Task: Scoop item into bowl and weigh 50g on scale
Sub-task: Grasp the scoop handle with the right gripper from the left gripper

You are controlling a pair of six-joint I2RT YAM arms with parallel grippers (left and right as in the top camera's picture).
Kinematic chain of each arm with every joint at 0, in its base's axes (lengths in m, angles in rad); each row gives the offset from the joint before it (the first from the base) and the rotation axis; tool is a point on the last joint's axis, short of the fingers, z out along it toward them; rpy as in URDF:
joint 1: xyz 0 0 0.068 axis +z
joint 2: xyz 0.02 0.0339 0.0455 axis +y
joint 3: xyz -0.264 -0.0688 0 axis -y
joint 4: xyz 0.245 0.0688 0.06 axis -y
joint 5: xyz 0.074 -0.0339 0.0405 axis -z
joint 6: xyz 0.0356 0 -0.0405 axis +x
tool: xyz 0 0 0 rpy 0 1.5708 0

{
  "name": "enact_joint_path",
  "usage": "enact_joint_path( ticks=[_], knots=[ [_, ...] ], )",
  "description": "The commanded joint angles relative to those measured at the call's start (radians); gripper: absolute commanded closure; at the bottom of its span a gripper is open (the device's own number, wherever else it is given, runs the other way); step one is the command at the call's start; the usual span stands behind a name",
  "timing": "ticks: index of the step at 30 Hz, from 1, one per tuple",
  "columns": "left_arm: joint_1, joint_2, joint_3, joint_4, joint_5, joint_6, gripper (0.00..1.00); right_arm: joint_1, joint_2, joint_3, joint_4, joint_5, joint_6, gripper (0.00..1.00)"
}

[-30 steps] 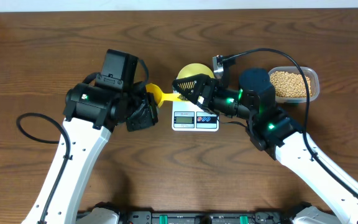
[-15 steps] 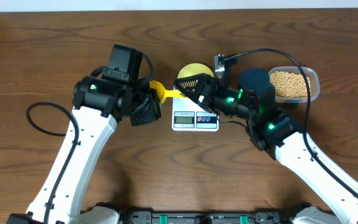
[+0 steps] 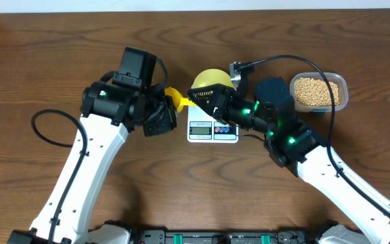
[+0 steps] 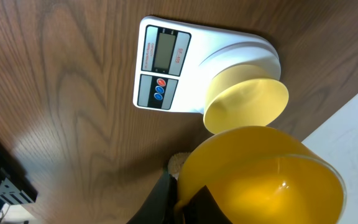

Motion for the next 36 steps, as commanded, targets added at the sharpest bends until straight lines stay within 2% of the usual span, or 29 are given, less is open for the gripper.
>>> enact_joint_path(
  ticks=[1,4,17,30,36],
  knots=[
    [-0.003,0.005,0.005,-0.004,0.016,-0.064,0.93,0.006,0.005,0.019,-0.001,0.017,-0.005,0.59],
    [-0.003,0.005,0.005,-0.003,0.016,-0.064,0.92,0.006,0.006,0.019,-0.001,0.018,-0.005,0.63],
    [-0.003,0.005,0.005,-0.004,0.016,-0.063,0.93,0.006,0.027,0.019,-0.003,0.018,-0.005,0.62],
    [-0.003,0.005,0.005,-0.003,0.016,-0.062,0.93,0.007,0.027,0.019,-0.018,0.014,-0.005,0.66],
    [-0.003,0.005,0.005,-0.004,0.016,-0.062,0.93,0.007,0.027,0.019,-0.018,0.016,-0.005,0.76]
  ],
)
